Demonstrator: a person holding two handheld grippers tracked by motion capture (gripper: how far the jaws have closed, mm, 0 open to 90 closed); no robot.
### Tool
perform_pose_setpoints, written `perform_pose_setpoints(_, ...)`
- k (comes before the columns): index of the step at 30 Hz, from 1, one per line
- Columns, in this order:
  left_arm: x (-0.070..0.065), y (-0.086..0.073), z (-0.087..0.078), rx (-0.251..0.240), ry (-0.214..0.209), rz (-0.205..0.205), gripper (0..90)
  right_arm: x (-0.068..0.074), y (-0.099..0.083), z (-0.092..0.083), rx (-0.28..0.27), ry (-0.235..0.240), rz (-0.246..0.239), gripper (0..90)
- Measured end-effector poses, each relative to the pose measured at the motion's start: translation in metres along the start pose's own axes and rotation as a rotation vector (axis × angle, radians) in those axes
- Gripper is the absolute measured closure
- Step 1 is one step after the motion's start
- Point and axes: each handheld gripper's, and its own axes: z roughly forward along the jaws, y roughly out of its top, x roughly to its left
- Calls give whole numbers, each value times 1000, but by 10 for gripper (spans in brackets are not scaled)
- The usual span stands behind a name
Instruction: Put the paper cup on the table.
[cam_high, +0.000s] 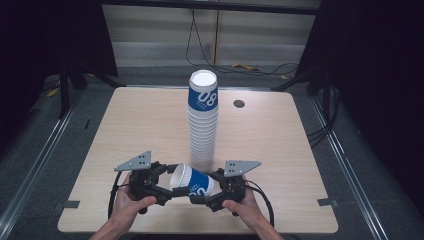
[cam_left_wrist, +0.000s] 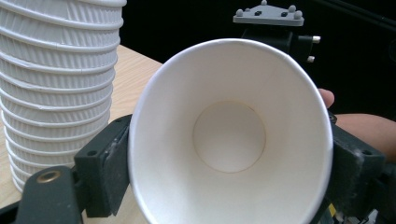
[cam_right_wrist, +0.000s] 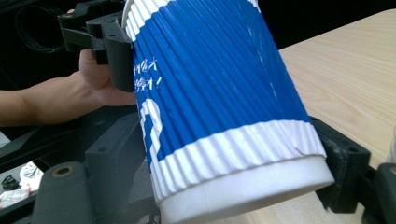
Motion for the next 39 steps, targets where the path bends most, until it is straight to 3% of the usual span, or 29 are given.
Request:
perform_pose_setpoints(9, 0, 2, -3, -7, 0, -1, 171, 1, -1, -1, 24, -16, 7, 143)
perform_pose_setpoints(13, 0, 5, -7, -10, 15, -11, 169, -1, -2, 1, 55, -26, 4, 151)
perform_pose_setpoints(19, 1, 14, -18, -8, 55, 11, 169, -4, -7, 4, 88, -44, 10, 151)
perform_pose_setpoints(22, 2, 13, -22, -6, 105, 18, 166, -6, -9, 1, 102, -98, 17, 157)
perform_pose_setpoints(25, 4, 13, -24, -10, 111, 17, 165, -8, -10, 0, 99, -114, 24, 157)
perform_pose_setpoints(26, 6, 14, -29, -3, 141, 28, 165, -8, -11, -1, 113, -127, 22, 162)
perform_pose_setpoints(28, 6, 14, -29, -4, 147, 30, 164, -7, -11, -3, 114, -143, 25, 163)
perform_pose_setpoints(31, 5, 13, -36, 13, 207, 28, 162, -5, -13, -6, 135, -193, 23, 168)
perform_pose_setpoints(39, 7, 17, -46, 48, 256, 43, 163, 1, -15, -27, 121, -270, 34, 178)
